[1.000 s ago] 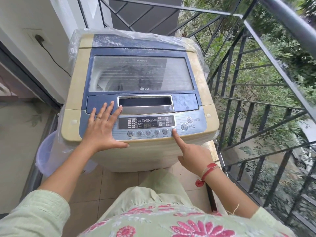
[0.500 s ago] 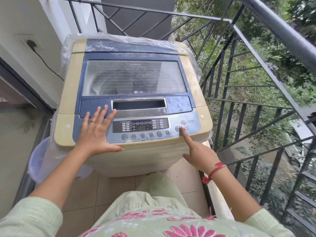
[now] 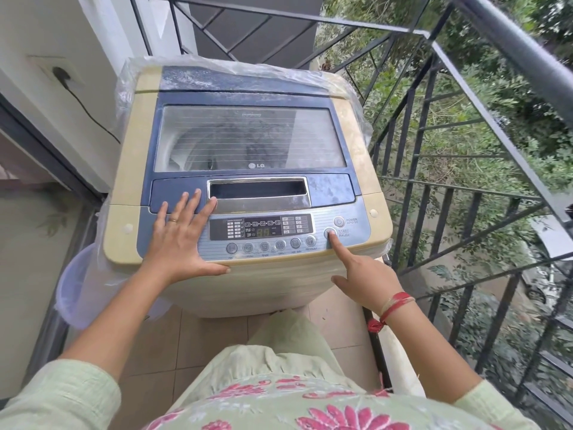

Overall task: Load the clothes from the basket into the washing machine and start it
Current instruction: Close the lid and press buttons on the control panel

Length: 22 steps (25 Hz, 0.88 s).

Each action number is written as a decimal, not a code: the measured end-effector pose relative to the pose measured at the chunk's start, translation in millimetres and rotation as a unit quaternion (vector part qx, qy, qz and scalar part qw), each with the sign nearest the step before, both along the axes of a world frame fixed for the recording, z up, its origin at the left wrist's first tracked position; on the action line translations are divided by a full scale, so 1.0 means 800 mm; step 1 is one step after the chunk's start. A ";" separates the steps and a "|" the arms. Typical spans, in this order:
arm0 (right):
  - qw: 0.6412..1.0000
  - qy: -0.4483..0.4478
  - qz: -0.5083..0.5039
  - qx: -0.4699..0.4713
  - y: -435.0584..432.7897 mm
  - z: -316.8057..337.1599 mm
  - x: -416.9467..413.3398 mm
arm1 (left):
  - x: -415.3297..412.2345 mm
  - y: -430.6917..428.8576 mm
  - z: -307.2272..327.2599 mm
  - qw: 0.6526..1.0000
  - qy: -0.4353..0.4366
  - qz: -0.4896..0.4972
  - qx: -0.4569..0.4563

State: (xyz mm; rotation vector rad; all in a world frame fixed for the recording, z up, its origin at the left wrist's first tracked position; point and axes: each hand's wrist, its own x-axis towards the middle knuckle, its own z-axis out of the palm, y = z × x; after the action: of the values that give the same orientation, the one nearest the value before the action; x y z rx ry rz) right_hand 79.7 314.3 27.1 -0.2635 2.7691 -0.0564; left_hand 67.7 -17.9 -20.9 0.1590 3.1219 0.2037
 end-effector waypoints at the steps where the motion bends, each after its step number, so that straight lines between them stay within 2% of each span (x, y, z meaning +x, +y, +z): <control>1: 1.000 -0.007 0.003 0.000 0.000 0.001 -0.002 | 0.000 0.000 0.000 1.000 0.000 0.000 0.001; 10: 0.999 -0.026 0.003 0.033 -0.007 0.004 -0.005 | 0.000 0.003 0.004 1.000 -0.004 0.000 0.003; 16: 0.996 -0.026 0.044 0.078 0.003 0.007 -0.016 | 0.001 0.003 0.006 1.000 -0.005 -0.002 0.000; 19: 0.998 0.003 0.033 0.048 0.005 -0.004 -0.005 | 0.002 0.003 0.006 1.000 -0.003 -0.005 0.001; 22: 0.998 0.053 0.009 -0.023 0.011 -0.034 0.019 | 0.002 0.002 0.004 1.000 0.002 -0.007 0.004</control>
State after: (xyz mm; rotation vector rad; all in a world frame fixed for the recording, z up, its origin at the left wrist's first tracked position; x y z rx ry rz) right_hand 94.7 323.0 -0.1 -0.3117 2.8728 -0.1037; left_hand 68.9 -16.3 -17.4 0.1826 3.1230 0.2172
